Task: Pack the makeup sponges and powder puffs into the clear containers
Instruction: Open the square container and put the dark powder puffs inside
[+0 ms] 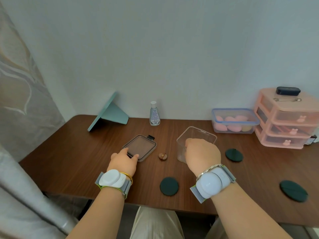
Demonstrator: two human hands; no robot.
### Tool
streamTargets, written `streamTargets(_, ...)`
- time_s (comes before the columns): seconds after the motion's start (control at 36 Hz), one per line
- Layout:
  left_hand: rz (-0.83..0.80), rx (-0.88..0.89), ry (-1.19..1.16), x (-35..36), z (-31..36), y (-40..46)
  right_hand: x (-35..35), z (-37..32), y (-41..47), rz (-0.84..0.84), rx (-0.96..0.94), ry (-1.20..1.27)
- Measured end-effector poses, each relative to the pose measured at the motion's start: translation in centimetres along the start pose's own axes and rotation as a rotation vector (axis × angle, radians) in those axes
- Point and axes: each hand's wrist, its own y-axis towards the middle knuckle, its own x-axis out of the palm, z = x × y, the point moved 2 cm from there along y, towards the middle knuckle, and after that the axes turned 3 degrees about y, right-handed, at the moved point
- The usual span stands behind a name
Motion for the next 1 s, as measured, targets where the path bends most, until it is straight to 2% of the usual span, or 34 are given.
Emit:
streamTargets(0.06, 0.05, 0.034, 0.022, -0.2, 0.5, -0.6, -0.3, 0.0, -0.2, 0.014, -0.008, 0.002)
streamTargets(0.14, 0.091, 0.219, 0.016, -0.4, 2.1, -1.5, -0.5, 0.0, -0.2, -0.001, -0.022, -0.015)
streamTargets(0.19, 0.029, 0.342, -0.106, -0.4, 3.7, -2.4, -0.3, 0.0, -0.2, -0.003, -0.025, 0.004)
streamTargets(0.28, -0.143, 0.457, -0.407, -0.8, 6.2, -3.9, 0.0, 0.0, -0.1, 0.029, -0.034, 0.121)
streamTargets(0.33, -0.236, 0.56, -0.48, -1.0, 7.7, -4.7, -0.1, -0.1, -0.3, 0.047, -0.061, 0.186)
streamTargets(0.39, -0.253, 0.693, -0.387, -1.1, 8.7, -5.1, -0.1, -0.2, -0.3, 0.059, -0.097, 0.207)
streamTargets(0.44, -0.202, 0.787, -0.204, -1.1, 9.4, -5.1, -0.4, -0.2, -0.5, 0.099, -0.128, 0.206)
streamTargets(0.53, -0.173, 0.787, -0.035, -0.7, 9.9, -4.9, -1.3, -0.3, -0.9, 0.202, -0.172, 0.304)
streamTargets(0.61, -0.177, 0.832, 0.025, -0.4, 10.4, -4.4, -2.3, -1.0, -1.6, 0.266, -0.221, 0.35)
streamTargets(0.69, -0.234, 0.833, 0.222, -0.1, 10.7, -4.0, -2.4, -1.8, -1.9, 0.065, -0.317, 0.332)
streamTargets(0.81, -0.196, 0.828, 0.096, 0.4, 10.3, -3.6, 0.1, -2.5, -1.7, -0.271, -0.423, 0.129)
streamTargets(0.89, -0.201, 0.814, 0.04, 0.7, 10.4, -3.7, 2.3, -2.2, -1.8, -0.343, -0.398, 0.076)
streamTargets(1.0, -0.158, 0.81, 0.063, 0.9, 10.5, -3.5, 3.9, -2.1, -2.0, -0.357, -0.366, 0.049)
